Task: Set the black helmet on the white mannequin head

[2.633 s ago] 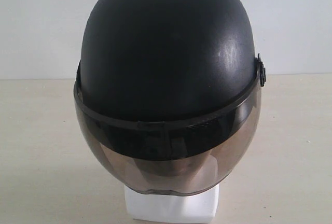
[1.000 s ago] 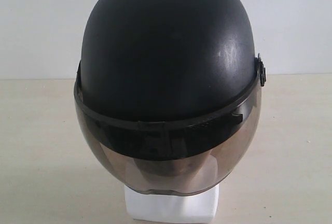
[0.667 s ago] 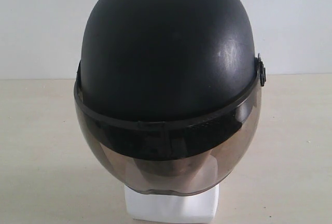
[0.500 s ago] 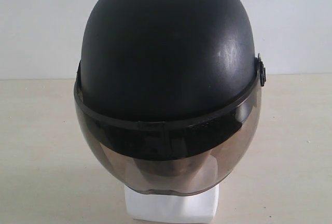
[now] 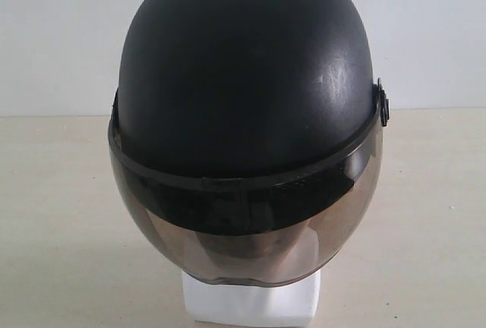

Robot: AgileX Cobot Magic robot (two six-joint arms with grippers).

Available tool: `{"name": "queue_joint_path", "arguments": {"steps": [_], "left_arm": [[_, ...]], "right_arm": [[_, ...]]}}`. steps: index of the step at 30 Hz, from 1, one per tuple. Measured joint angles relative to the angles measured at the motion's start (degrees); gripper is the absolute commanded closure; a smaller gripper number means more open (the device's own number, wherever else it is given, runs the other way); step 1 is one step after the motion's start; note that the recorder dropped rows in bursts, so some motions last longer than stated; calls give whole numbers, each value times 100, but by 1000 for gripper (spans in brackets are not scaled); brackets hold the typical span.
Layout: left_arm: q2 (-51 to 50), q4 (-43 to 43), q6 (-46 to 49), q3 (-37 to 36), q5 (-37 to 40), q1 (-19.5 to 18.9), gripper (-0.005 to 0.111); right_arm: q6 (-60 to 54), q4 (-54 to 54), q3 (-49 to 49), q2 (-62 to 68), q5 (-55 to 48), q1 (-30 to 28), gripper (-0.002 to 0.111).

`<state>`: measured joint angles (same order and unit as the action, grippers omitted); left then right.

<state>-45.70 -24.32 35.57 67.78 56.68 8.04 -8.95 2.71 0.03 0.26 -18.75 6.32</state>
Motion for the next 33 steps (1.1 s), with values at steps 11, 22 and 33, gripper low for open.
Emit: {"name": "queue_joint_path", "arguments": {"steps": [11,22,33], "left_arm": [[0,0,0,0,-11,0,102],[1663,-221,0,-1483,-1579,-539,102],[4281,-412,0,-4826,-3251,-690,102]], "right_arm": [[0,0,0,0,0,0,109],[0,0,0,0,0,0,109],[0,0,0,0,0,0,109]]}}
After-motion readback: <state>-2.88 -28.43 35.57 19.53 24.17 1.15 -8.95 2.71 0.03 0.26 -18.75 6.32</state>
